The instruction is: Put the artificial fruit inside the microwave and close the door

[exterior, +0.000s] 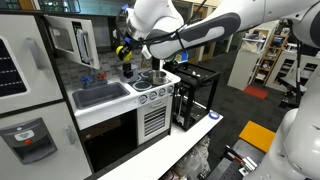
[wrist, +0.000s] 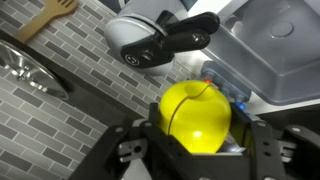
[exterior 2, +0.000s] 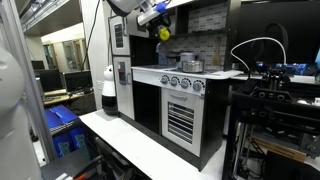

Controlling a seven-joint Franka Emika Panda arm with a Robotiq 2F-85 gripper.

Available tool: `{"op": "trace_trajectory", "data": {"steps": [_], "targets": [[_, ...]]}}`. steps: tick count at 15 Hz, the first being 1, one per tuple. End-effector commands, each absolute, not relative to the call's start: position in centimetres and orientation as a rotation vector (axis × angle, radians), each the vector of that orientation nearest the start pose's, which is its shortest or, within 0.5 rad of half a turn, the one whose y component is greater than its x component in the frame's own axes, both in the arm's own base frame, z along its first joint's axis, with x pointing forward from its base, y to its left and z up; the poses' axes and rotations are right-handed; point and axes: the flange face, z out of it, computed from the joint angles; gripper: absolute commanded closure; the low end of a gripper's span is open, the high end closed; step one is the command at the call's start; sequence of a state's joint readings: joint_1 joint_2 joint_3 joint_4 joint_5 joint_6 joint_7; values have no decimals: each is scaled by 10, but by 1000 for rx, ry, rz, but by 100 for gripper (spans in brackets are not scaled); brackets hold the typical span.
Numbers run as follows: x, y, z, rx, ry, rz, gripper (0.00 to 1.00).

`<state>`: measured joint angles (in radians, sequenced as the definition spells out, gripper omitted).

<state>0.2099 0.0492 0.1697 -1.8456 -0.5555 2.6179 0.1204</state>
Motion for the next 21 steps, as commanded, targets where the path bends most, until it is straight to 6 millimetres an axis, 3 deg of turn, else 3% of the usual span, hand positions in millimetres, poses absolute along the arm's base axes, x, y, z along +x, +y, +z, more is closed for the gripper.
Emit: {"op": "trace_trajectory", "data": {"steps": [1,14,21], "targets": [[563,236,582,-2910,-1066,-1407,58],[573,237,593,-2763,-1214,-1657,58],[578,250,593,-2691,-1304,-1733,58]]}}
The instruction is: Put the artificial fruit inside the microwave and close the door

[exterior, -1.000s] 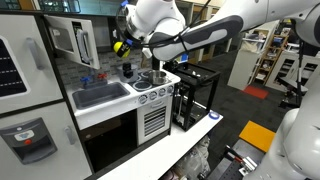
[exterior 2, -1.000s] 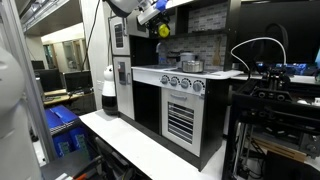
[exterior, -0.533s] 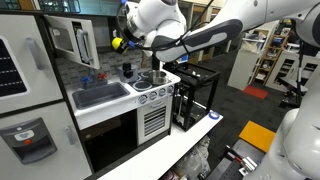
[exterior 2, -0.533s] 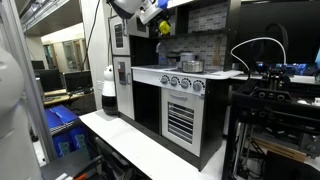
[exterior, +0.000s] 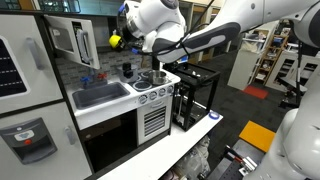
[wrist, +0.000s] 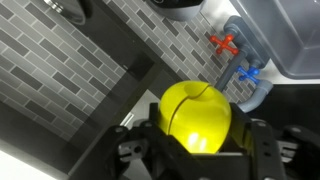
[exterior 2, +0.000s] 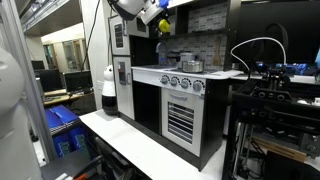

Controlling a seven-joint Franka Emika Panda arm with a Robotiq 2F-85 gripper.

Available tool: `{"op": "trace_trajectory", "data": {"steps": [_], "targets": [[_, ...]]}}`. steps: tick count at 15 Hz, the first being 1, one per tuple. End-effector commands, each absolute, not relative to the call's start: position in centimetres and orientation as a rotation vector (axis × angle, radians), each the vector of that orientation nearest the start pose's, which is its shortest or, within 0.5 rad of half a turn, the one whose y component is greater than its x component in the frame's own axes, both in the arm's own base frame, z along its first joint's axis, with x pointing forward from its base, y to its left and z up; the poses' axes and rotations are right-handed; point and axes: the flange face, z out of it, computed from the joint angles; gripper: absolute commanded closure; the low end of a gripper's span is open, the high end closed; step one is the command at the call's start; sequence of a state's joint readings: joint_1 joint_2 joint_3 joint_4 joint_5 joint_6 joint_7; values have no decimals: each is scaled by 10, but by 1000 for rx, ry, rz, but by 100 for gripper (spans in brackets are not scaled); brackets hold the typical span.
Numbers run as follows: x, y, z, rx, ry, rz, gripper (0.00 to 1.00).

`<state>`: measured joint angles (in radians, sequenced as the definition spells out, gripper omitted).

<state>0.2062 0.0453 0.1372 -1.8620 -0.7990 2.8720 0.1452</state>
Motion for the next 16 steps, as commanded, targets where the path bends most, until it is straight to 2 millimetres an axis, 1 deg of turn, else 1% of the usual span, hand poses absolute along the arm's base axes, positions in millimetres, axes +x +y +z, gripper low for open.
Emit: {"op": "trace_trajectory", "data": {"steps": [1,8,14,16], "targets": [[580,252,592,-2683,-1324,-1745,58],[603,263,587,-2644,-1408,-1826,58],[614,273,595,-2606,-1437,-1894,58],[616,275,594,-2599,-1449,-1906,58]]}}
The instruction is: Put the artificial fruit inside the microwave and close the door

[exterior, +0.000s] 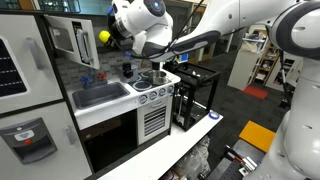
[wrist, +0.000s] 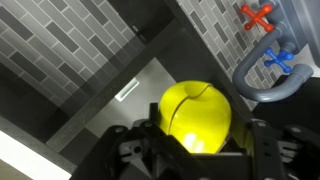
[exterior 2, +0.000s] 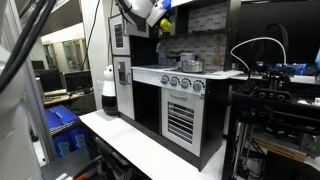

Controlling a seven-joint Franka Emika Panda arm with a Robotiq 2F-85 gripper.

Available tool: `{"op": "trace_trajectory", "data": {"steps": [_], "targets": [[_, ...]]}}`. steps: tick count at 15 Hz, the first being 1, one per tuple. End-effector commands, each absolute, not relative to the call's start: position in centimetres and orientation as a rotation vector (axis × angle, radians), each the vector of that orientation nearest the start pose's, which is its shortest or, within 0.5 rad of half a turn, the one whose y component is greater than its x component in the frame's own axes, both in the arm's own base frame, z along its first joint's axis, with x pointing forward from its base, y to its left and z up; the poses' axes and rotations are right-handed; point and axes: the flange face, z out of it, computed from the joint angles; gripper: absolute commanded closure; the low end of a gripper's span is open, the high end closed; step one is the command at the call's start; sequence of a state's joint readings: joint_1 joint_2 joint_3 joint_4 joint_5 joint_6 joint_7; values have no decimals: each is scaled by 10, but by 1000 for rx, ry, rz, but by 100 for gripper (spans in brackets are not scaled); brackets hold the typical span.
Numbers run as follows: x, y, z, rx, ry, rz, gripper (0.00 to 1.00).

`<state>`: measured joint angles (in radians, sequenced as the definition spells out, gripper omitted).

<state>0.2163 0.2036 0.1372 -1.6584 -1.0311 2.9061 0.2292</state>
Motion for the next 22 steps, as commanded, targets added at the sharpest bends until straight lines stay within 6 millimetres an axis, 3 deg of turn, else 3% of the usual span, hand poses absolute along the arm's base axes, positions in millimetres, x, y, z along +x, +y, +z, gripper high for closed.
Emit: {"op": "trace_trajectory", "data": {"steps": [1,11,22], "targets": [[617,276,594,-2594,-1457,-1911,58],[626,288,577,-2565,-1563,-1969,58],[649,277,576,-2568,-1552,-2040,58]]}}
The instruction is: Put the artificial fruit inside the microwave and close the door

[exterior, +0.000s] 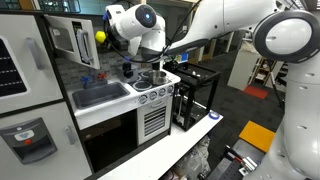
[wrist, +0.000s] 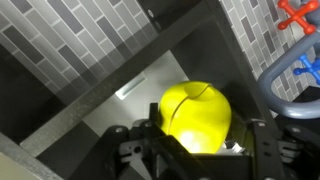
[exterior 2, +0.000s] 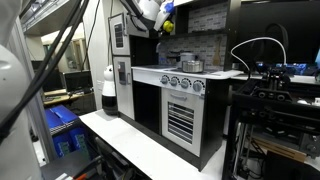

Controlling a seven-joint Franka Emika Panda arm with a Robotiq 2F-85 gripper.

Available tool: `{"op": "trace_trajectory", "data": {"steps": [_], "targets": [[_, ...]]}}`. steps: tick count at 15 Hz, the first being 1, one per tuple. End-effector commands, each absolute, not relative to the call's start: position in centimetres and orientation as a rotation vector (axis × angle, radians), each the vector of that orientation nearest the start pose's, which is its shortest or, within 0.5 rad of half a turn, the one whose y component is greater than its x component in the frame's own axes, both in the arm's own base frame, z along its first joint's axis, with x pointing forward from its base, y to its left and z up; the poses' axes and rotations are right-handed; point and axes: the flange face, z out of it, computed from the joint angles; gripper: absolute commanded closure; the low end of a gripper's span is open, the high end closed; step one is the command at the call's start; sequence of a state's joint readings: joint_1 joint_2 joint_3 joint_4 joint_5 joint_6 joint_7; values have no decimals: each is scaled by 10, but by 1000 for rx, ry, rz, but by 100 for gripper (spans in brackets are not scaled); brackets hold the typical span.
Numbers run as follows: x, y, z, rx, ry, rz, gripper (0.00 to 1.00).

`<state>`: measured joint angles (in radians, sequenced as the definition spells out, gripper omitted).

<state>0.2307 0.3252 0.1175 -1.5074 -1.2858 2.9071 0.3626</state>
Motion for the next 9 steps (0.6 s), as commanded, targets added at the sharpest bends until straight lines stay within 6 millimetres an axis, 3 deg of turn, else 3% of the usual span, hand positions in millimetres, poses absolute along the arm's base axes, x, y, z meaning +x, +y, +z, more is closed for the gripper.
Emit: {"op": "trace_trajectory", "data": {"steps": [1,7,8,9], "targets": [[650,276,576,-2569,-1550,-2042,58],[655,278,571,-2569,-1549,-2036,58],[655,278,571,-2570,-1547,-2035,19],[655,278,571,-2572,-1546,-2035,7]]}}
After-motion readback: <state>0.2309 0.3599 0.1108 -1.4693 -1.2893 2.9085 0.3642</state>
